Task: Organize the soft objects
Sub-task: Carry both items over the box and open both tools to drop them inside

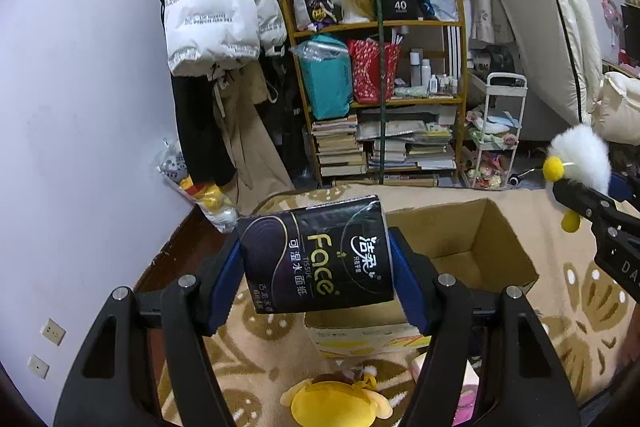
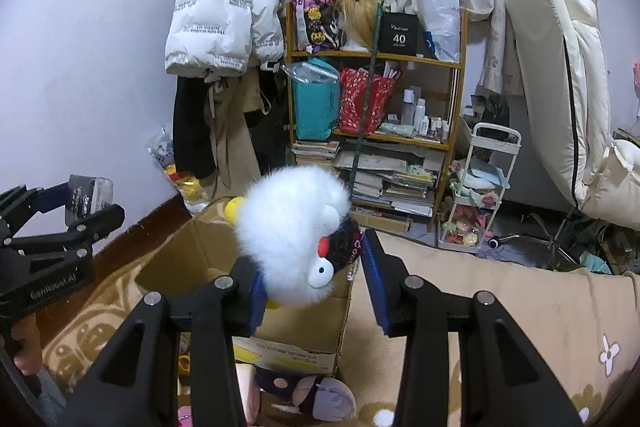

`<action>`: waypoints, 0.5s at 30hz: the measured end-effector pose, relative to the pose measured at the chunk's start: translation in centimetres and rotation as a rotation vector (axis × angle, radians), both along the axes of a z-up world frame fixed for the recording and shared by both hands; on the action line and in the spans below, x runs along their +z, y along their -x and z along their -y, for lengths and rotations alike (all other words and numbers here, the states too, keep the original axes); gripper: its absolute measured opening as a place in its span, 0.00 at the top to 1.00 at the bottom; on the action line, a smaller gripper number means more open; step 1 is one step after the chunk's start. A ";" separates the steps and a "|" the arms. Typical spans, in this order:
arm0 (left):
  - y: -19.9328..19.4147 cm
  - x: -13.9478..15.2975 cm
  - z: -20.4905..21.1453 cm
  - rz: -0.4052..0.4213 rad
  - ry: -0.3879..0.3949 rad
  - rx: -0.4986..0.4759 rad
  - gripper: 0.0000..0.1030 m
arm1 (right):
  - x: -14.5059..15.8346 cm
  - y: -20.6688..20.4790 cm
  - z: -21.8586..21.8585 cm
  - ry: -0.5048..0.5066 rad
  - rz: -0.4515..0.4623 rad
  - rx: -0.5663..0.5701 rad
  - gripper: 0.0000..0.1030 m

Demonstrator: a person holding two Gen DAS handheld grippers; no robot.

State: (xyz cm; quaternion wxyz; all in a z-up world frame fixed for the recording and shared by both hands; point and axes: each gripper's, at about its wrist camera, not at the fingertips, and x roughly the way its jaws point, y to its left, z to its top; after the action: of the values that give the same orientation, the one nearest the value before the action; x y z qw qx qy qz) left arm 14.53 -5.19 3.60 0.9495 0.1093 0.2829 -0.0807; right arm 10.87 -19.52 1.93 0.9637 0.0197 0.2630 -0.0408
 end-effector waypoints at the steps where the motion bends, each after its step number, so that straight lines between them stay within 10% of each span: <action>1: -0.4 -0.6 0.1 -0.006 -0.009 0.000 0.35 | -0.4 -0.3 0.1 -0.006 -0.007 0.002 0.56; 15: -3.9 -5.7 2.1 -0.100 -0.046 -0.007 0.34 | -5.2 -3.3 0.6 -0.028 -0.100 0.038 0.56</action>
State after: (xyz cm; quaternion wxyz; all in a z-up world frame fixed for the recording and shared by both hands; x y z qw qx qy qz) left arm 18.47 -7.26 -2.12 0.9311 0.1278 0.3314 -0.0830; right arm 14.13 -20.07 -3.24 0.9496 0.0263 0.3116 -0.0195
